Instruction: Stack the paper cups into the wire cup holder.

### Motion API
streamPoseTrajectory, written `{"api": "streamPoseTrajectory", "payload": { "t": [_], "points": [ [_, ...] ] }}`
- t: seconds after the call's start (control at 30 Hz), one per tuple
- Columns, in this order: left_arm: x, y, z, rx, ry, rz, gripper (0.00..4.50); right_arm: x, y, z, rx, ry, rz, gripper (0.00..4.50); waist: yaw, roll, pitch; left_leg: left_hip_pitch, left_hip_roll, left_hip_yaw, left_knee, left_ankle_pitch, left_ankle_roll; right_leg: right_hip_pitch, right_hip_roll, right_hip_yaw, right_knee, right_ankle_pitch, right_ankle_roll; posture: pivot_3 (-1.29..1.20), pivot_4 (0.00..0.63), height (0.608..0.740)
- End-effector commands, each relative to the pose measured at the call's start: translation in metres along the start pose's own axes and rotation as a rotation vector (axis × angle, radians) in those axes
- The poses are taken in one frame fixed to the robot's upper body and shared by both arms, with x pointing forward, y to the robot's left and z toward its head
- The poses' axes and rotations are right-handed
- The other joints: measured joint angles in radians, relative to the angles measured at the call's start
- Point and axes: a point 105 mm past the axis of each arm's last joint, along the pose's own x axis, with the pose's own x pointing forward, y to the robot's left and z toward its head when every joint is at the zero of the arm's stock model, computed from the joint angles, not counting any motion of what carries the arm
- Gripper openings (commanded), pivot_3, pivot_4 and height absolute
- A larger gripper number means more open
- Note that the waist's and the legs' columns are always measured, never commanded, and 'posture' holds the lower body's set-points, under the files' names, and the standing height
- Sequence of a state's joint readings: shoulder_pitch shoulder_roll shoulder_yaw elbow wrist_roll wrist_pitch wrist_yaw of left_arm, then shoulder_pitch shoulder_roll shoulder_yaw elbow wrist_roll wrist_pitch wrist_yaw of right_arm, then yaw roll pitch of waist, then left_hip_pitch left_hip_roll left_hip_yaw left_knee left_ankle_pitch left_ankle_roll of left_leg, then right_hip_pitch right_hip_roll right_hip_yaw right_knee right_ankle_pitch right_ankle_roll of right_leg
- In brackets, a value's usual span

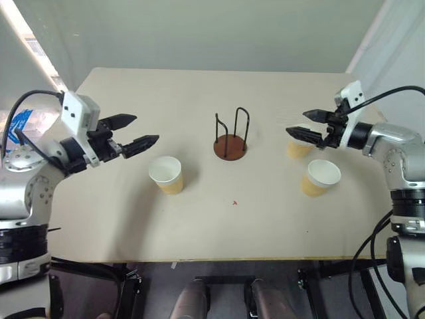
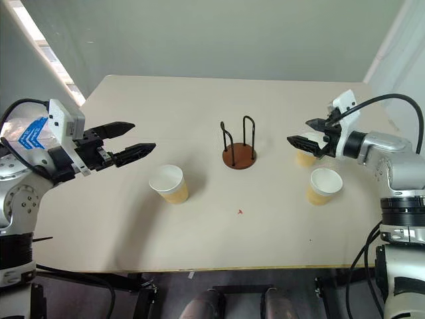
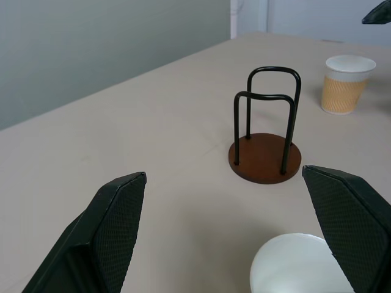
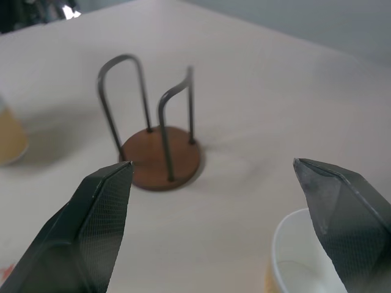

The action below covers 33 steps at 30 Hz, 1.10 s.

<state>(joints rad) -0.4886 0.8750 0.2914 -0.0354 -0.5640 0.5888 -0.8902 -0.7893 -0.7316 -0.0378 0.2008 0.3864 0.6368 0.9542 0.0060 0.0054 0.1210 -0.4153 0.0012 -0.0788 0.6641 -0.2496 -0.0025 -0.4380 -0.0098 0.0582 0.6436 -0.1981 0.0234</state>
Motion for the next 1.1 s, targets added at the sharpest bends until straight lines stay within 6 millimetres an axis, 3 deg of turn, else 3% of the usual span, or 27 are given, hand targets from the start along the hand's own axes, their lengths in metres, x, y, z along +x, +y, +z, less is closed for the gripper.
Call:
{"api": "streamPoseTrajectory", "payload": {
  "t": [0.03, 0.3, 0.6, 0.73, 1.1],
  "points": [
    [0.0, -0.002, 0.013, 0.053, -0.023, -0.008, 4.5, -0.003, 0.0, 0.012, -0.071, -0.013, -0.003, 4.43, 0.0, 0.0, 0.0, 0.0, 0.0, 0.0, 0.0, 0.0, 0.0, 0.0, 0.0, 0.0, 0.0, 0.0, 0.0, 0.0, 0.15, 0.74],
    [0.002, -0.007, 0.013, 0.044, -0.025, -0.025, 4.5, -0.001, 0.003, 0.008, -0.06, -0.019, -0.003, 4.43, 0.0, 0.0, 0.0, 0.0, 0.0, 0.0, 0.0, 0.0, 0.0, 0.0, 0.0, 0.0, 0.0, 0.0, 0.0, 0.0, 0.15, 0.74],
    [0.013, -0.016, 0.014, 0.044, -0.004, -0.103, 4.5, -0.018, 0.024, 0.009, -0.066, 0.041, 0.138, 4.43, 0.002, 0.0, 0.0, -0.001, 0.0, 0.0, 0.0, 0.0, 0.0, 0.0, 0.0, 0.0, -0.001, 0.0, 0.0, 0.0, 0.15, 0.74],
    [0.027, -0.013, 0.015, 0.05, 0.0, -0.116, 4.5, -0.019, 0.027, 0.012, -0.072, 0.043, 0.143, 4.43, 0.001, 0.0, 0.0, -0.001, 0.0, 0.0, 0.001, 0.001, 0.0, 0.0, 0.0, 0.0, 0.0, 0.0, 0.0, 0.0, 0.15, 0.74],
    [0.071, -0.03, 0.0, 0.029, 0.049, -0.239, 4.5, -0.023, 0.037, 0.006, -0.05, 0.076, 0.165, 4.43, 0.002, 0.0, 0.0, -0.001, 0.0, 0.0, 0.001, 0.002, 0.001, 0.0, 0.0, 0.0, -0.001, 0.002, 0.002, 0.0, 0.15, 0.74]
  ]
}}
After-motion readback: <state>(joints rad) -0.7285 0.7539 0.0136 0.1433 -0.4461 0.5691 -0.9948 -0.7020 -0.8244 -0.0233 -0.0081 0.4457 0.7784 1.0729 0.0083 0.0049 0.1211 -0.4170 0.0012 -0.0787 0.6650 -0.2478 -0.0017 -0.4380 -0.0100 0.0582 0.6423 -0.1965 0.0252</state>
